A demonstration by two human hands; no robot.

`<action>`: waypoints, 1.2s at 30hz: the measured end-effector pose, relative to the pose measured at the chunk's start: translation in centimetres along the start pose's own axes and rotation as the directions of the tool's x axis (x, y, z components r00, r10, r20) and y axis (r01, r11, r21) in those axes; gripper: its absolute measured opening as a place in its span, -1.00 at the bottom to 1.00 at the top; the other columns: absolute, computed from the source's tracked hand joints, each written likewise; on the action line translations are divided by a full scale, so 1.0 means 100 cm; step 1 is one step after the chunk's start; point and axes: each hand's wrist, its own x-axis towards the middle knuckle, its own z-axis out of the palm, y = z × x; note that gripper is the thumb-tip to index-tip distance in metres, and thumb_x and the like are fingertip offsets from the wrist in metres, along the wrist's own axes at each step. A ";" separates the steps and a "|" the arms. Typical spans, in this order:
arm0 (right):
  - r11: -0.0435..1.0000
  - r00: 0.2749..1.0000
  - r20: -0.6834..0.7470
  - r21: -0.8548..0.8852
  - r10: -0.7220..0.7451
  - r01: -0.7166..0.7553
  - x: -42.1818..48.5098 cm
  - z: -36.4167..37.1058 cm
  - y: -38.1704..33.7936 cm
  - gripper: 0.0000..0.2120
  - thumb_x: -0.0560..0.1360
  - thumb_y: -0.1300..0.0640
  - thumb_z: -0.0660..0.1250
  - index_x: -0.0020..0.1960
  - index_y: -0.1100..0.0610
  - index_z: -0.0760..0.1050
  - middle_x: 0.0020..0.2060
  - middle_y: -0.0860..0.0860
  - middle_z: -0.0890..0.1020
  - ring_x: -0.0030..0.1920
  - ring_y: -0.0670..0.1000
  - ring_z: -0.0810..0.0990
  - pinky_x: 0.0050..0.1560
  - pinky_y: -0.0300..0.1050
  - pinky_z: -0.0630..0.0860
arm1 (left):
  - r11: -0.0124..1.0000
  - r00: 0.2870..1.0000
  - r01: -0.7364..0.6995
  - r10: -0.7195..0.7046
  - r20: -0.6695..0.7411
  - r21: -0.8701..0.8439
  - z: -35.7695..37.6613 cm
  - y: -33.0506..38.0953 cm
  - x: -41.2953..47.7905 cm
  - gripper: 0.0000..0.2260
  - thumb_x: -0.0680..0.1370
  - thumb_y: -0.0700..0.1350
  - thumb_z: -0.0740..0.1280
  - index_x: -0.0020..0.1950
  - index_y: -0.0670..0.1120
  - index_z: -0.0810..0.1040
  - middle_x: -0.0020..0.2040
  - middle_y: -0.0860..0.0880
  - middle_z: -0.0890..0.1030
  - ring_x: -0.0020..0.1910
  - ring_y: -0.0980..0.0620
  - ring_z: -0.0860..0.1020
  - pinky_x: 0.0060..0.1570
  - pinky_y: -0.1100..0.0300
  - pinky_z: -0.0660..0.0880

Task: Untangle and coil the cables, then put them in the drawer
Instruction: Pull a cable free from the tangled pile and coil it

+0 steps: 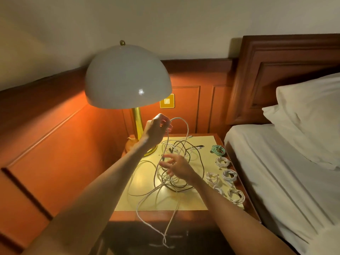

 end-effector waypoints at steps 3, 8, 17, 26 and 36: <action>0.989 0.995 0.104 0.147 0.010 -0.025 0.011 0.000 -0.004 -0.69 0.59 0.06 0.36 0.21 0.25 0.61 0.00 0.15 0.68 -0.16 0.12 0.68 -0.04 0.13 0.64 | 1.000 1.000 0.007 -0.007 0.021 -0.013 0.004 -0.009 -0.015 -0.88 0.64 -0.18 0.26 0.11 -0.21 0.48 -0.08 -0.09 0.65 -0.14 0.02 0.68 -0.22 0.18 0.66; 0.905 0.967 0.217 0.369 0.136 -0.210 0.018 0.000 -0.014 -0.70 0.60 0.17 0.32 0.17 0.40 0.55 -0.02 0.20 0.65 -0.12 0.12 0.69 -0.11 -0.11 0.62 | 1.000 0.997 0.014 -0.014 -0.075 -0.010 -0.007 -0.016 -0.035 -0.81 0.63 -0.14 0.29 0.19 -0.20 0.52 0.03 -0.11 0.66 -0.05 0.01 0.67 -0.25 0.41 0.57; 0.918 0.986 -0.063 0.378 0.152 -0.117 0.043 -0.024 -0.058 -0.87 0.68 0.23 0.13 0.12 0.30 0.39 -0.01 0.36 0.65 -0.22 0.23 0.71 -0.25 0.01 0.68 | 0.734 0.603 0.294 -0.640 0.476 0.612 -0.023 -0.067 -0.146 -0.29 0.38 0.23 0.49 0.38 -0.03 0.27 0.25 -0.09 0.46 0.15 -0.07 0.50 0.06 0.10 0.46; 0.923 0.992 -0.075 0.379 0.101 -0.066 0.040 -0.038 -0.118 -0.85 0.69 0.25 0.08 0.16 0.29 0.38 -0.08 0.30 0.62 -0.21 0.19 0.68 -0.28 -0.03 0.66 | 0.769 0.621 0.111 -0.548 0.560 0.629 0.000 -0.081 -0.140 -0.81 0.52 -0.01 0.35 0.07 -0.05 0.63 0.08 -0.07 0.66 0.02 -0.06 0.59 -0.05 0.11 0.53; 0.710 0.953 -0.272 0.643 -0.137 0.286 0.008 -0.112 -0.259 -0.87 0.63 0.33 0.08 0.00 0.28 0.39 -0.31 0.18 0.53 -0.40 0.07 0.48 -0.43 -0.14 0.44 | 0.759 0.795 0.247 -0.514 0.321 0.602 0.010 -0.095 -0.133 -0.90 0.46 -0.10 0.38 -0.10 -0.05 0.68 -0.10 -0.05 0.67 -0.19 0.00 0.58 -0.32 0.23 0.42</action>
